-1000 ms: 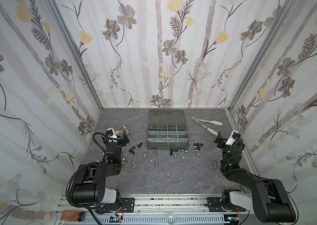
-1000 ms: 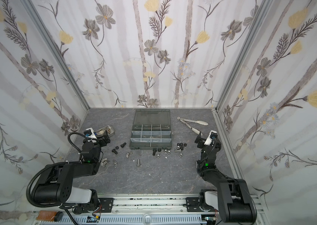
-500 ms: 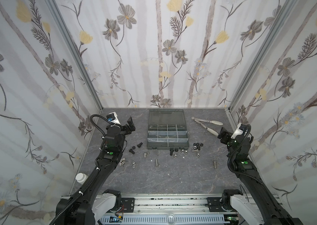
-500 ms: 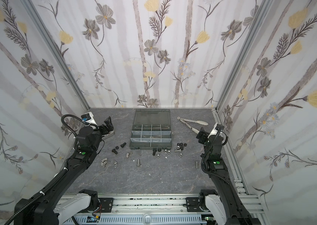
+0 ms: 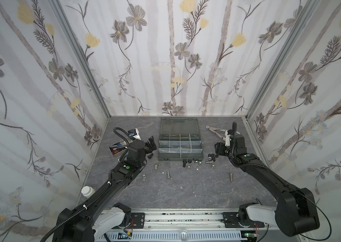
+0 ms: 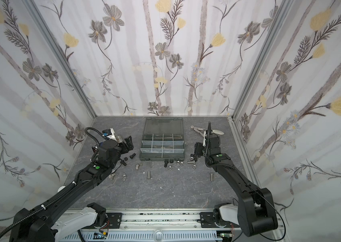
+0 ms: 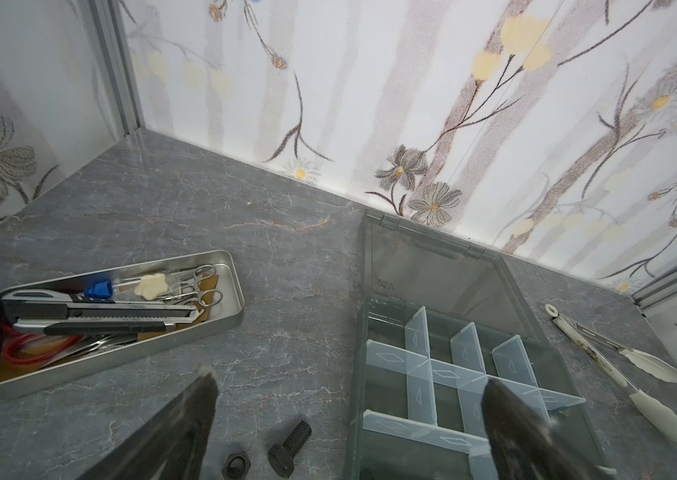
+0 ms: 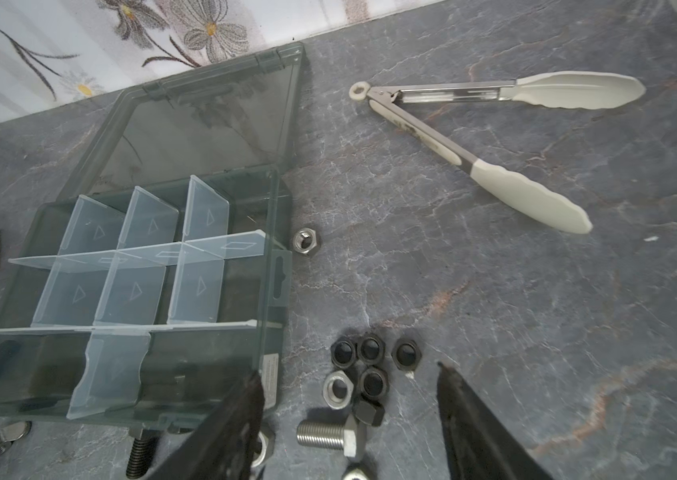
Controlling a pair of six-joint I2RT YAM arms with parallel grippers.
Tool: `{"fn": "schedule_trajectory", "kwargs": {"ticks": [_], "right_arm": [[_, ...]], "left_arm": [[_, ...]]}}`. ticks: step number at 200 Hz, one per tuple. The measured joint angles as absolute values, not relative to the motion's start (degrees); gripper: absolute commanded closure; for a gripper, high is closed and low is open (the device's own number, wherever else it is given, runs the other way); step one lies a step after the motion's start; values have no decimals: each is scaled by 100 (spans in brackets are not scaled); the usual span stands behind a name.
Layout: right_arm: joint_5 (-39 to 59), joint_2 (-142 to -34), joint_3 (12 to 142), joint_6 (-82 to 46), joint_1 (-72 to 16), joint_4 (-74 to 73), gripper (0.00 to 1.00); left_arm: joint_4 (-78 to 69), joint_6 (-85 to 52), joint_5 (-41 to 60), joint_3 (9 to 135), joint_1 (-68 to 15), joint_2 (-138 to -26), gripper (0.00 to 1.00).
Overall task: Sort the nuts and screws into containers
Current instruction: 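Reach the right gripper to the silver hex nut while the left arm rises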
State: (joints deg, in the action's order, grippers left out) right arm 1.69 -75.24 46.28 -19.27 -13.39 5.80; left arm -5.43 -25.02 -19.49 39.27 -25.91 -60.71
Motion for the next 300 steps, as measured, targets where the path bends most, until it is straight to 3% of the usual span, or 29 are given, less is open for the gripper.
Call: {"fn": "schedule_trajectory", "kwargs": {"ticks": [37,101,300], "right_arm": [[552,-8947,5583,-1938,-1315,685,26],[676,-10475,6403,-1920,-1275,838,34],[165,-11636,7470,-1828,-1472,954,35]], "left_arm": [[-631,-2740,-1710,3911,-2670,-6278,0],[-480,-2766,-1378,4324,-2722,-6383,0],[346,-2674,-1229,4827,-2764,-6274,0]]}}
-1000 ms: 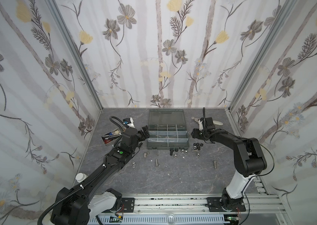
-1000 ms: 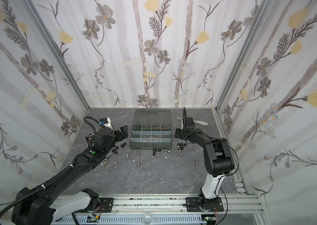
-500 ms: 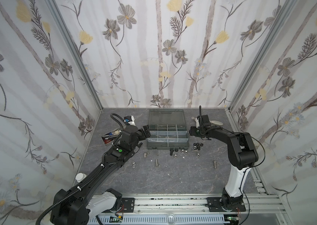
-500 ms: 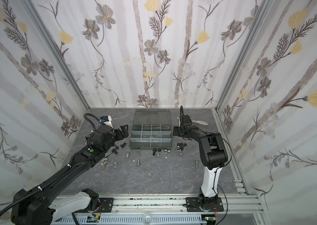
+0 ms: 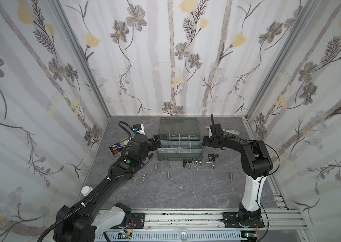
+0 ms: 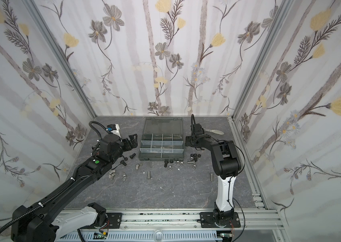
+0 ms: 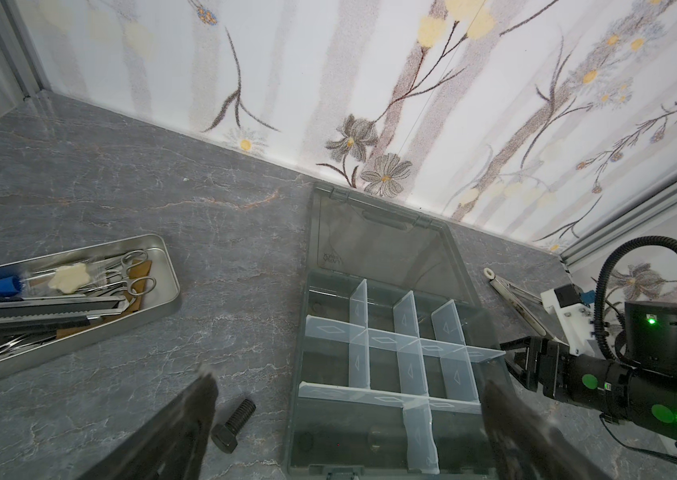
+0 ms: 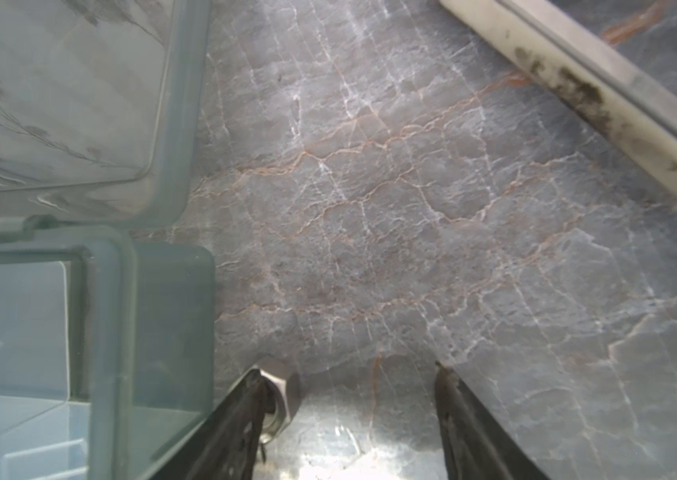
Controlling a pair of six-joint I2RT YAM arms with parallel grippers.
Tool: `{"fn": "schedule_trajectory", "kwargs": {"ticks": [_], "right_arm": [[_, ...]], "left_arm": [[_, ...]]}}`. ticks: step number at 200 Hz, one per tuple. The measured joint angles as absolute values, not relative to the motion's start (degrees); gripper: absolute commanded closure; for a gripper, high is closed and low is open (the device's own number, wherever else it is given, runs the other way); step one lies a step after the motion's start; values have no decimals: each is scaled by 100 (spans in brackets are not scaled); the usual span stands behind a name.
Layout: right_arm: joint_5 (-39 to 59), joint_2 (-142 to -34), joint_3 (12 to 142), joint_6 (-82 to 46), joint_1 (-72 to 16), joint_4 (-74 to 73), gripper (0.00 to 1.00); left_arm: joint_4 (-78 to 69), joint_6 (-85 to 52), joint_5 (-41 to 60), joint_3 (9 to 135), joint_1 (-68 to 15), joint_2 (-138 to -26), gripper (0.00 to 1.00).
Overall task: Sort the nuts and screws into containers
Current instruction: 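Reach the right gripper to the silver hex nut while the left arm rises, then close the right gripper on the silver hex nut and lift it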
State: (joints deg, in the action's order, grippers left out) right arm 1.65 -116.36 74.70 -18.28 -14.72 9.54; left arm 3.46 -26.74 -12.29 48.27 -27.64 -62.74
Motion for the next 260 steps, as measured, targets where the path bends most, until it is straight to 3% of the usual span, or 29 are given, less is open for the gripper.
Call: {"fn": "schedule_trajectory", "kwargs": {"ticks": [69,132,164,219,260], "right_arm": [[-97,-11769,7647,-1737,-1494,1046,47],[-462,-11500,7400,-1597,-1461,1240,74],[-604,-11277,7225,-1568,-1380,1474,70],[-633,-10868,7210,-1487,-1393,1612,50],[-489,-10914,7282,-1446,-1472,1691,43]], "left_arm": [[370,-2674,-1227,4834,-2764,-6187,0],[377,-2676,-1208,4845,-2764,-6147,0],[333,-2676,-1194,4810,-2764,-6114,0],[298,-2679,-1138,4753,-2764,-6208,0],[193,-2727,-1100,4556,-2764,-6309,0]]}}
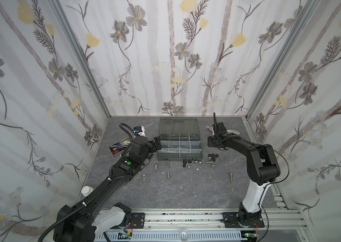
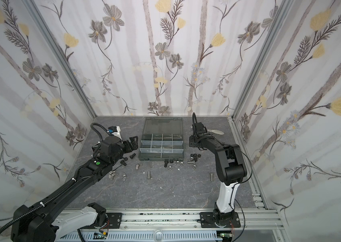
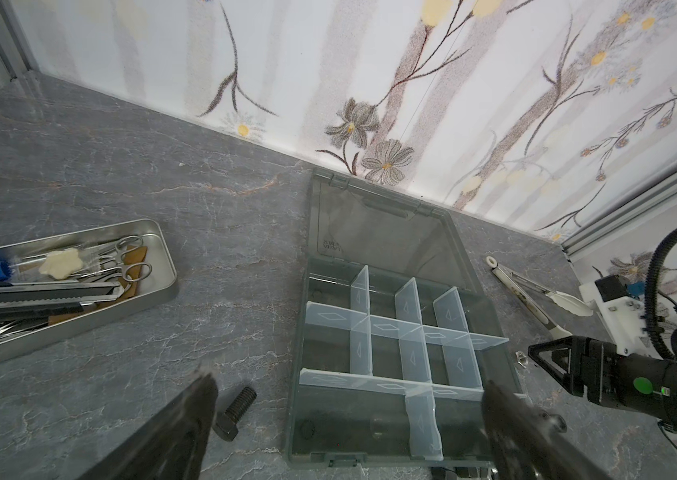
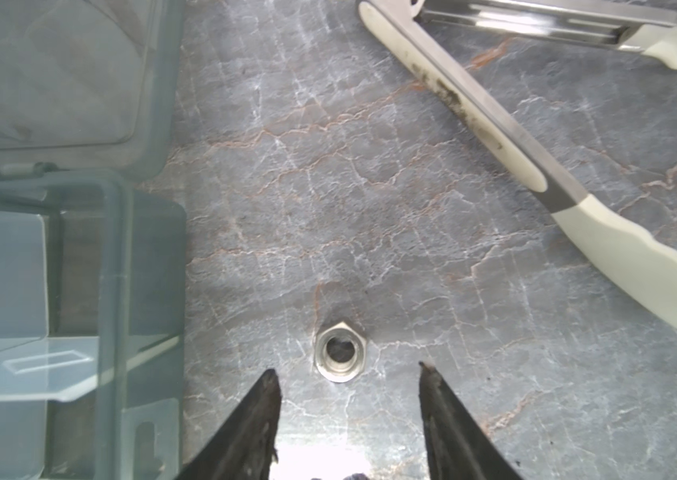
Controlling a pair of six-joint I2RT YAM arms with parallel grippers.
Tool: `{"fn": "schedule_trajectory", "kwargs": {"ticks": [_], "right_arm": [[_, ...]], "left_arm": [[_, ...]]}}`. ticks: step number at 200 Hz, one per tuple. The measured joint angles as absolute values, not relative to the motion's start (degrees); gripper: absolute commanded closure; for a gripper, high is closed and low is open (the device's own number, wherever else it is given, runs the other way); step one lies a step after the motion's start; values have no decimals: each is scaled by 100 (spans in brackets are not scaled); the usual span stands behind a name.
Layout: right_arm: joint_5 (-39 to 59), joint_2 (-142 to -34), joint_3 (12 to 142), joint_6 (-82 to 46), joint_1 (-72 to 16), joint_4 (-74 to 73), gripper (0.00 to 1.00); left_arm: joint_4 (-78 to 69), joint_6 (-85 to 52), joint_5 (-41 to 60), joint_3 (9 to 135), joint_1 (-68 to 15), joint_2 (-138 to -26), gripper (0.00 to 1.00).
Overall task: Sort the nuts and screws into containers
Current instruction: 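Close the right gripper on the silver hex nut and lift it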
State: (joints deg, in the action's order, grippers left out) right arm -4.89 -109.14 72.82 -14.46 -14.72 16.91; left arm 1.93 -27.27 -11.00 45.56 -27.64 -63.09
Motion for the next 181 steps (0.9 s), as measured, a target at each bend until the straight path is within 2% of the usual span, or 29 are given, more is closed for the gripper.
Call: {"fn": "schedule_trajectory", "kwargs": {"ticks": [105,181], "right_arm": [[-486,-11443,7481,-1428,-1490,1791,56],[-510,-11513,7491,-1428,-1498,1789,74]], "left_arm": [[-150,-2893,-875,4316,-2764,-6790,0],[-237,-2897,-788,4250,-2764,-6799,0]]}}
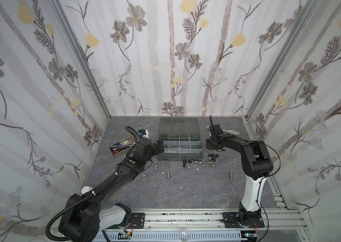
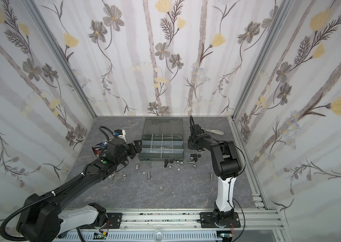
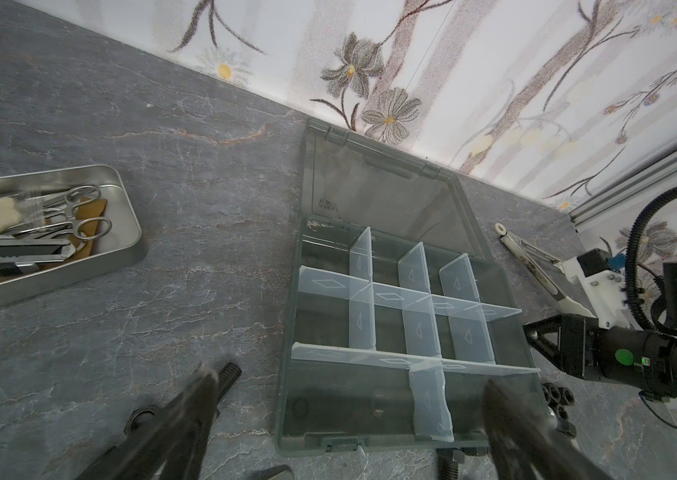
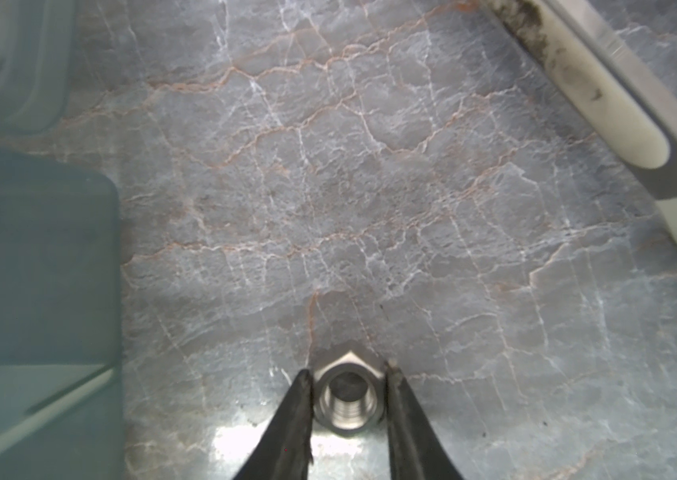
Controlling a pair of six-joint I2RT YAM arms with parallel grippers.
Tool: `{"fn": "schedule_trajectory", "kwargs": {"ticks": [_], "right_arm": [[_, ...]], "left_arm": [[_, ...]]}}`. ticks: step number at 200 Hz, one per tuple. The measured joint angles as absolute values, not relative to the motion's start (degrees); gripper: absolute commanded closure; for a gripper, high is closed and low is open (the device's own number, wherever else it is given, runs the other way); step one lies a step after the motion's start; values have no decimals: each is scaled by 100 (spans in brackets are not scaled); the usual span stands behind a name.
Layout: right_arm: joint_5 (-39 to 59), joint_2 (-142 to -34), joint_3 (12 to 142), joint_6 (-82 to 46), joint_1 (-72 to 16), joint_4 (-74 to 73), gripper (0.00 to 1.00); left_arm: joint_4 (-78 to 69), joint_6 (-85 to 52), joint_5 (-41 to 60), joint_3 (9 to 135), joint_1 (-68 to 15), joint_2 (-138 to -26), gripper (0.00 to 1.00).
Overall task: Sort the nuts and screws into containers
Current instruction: 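Close the right gripper on the silver hex nut and lift it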
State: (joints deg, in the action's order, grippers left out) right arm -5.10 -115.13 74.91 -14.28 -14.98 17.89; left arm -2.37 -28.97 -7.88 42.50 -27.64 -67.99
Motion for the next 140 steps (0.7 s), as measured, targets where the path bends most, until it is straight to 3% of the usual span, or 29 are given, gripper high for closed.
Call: {"fn": "schedule_trajectory", "kwargs": {"ticks": [48,140], "right_arm": [[-574,-11513,7500,-1428,-1516,1791,87],[-657,-10936,7505,-1435,-1723,2088,90]], "left_arm": [[-222,-2895,-768,4213,-2764,-6560,0],[132,-2895,-768,4032,-2770,-5782,0]]}}
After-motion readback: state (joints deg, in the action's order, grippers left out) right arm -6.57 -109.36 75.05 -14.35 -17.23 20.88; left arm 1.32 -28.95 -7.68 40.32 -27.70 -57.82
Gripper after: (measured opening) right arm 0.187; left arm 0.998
